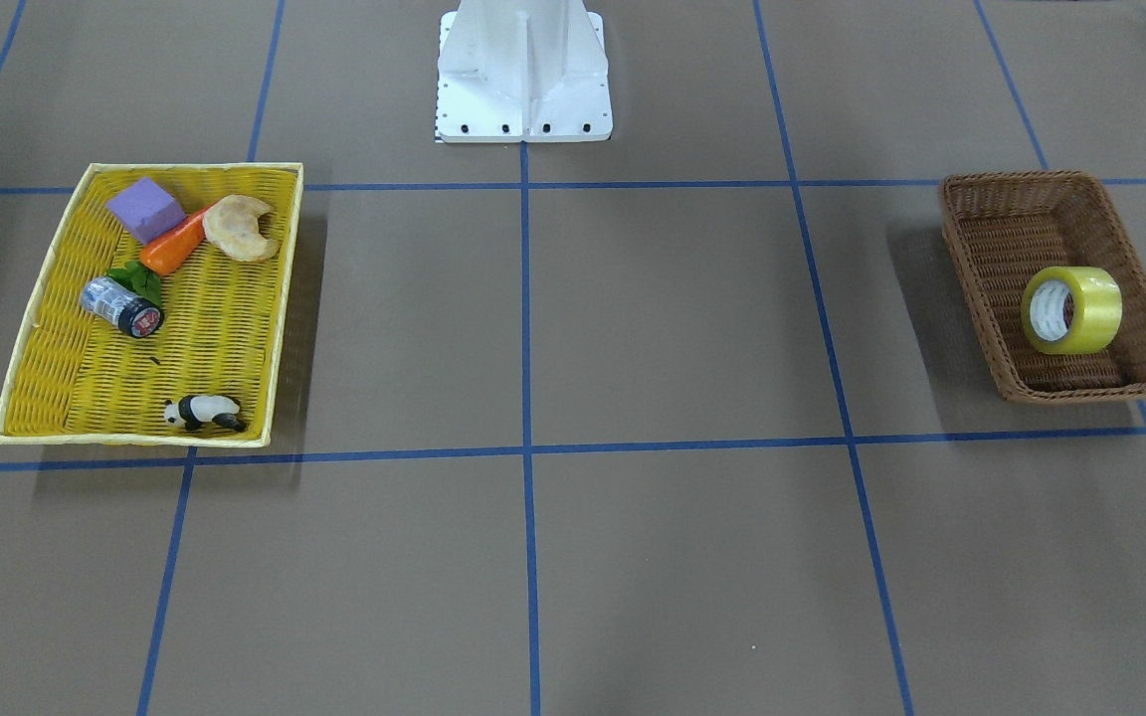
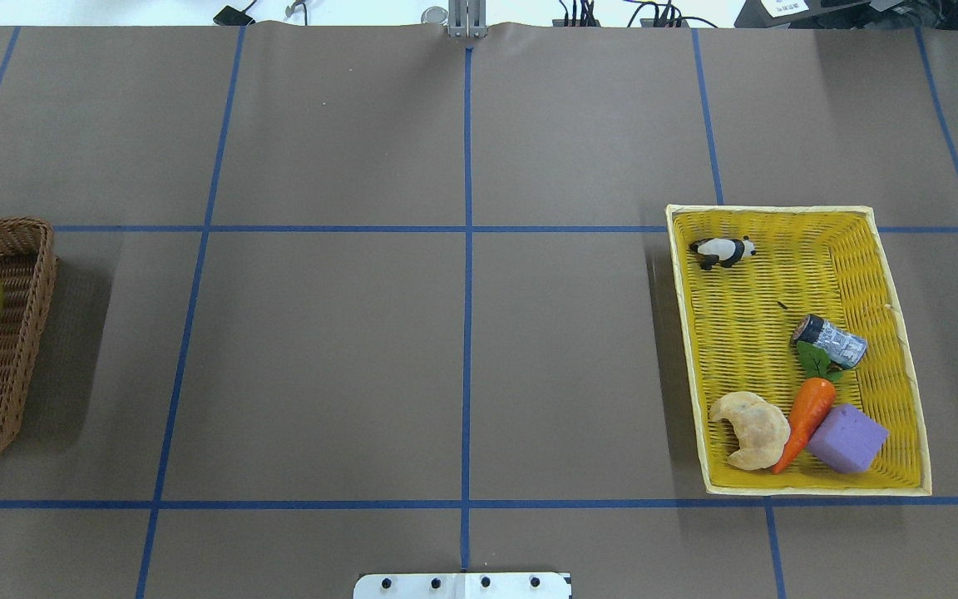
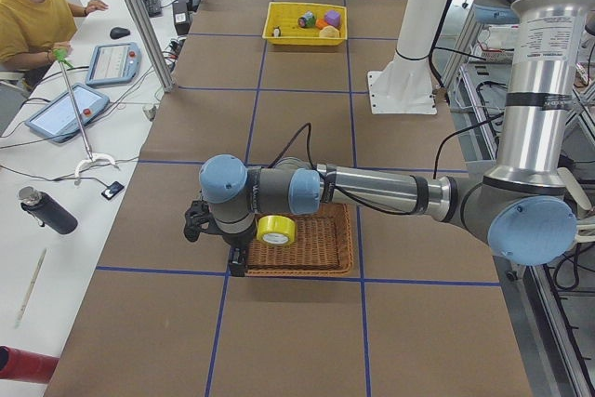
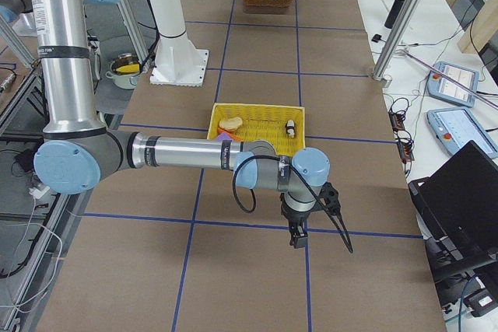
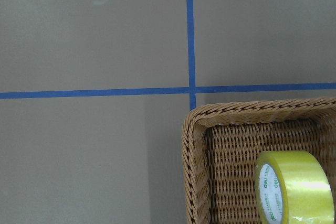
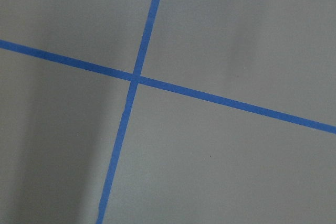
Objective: Move tape to another basket
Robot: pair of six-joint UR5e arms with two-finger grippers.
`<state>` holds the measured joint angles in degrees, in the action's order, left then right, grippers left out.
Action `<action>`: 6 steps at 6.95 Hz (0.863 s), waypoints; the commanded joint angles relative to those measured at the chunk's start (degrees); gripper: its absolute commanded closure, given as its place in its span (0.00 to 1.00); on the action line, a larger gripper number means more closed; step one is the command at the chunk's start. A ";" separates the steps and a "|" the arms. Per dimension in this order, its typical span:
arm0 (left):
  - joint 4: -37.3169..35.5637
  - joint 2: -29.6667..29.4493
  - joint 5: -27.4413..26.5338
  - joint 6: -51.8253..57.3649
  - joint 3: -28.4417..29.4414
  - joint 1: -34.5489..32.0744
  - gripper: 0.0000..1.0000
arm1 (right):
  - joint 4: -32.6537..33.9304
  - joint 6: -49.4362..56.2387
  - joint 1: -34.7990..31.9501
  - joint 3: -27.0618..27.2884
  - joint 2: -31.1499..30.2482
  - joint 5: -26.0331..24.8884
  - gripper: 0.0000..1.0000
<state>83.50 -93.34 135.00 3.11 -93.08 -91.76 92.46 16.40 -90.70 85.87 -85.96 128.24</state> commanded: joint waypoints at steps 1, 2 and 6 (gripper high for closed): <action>0.00 0.00 0.00 -0.03 -0.08 0.00 0.01 | 0.00 -0.05 0.00 -0.44 0.00 -0.01 0.00; 0.00 0.00 0.00 -0.03 0.00 0.00 0.01 | 0.00 -0.06 0.00 -0.44 0.00 -0.01 0.00; 0.08 1.14 0.00 -0.03 -0.09 0.00 0.01 | 0.00 0.03 0.00 -1.15 0.00 -0.01 0.00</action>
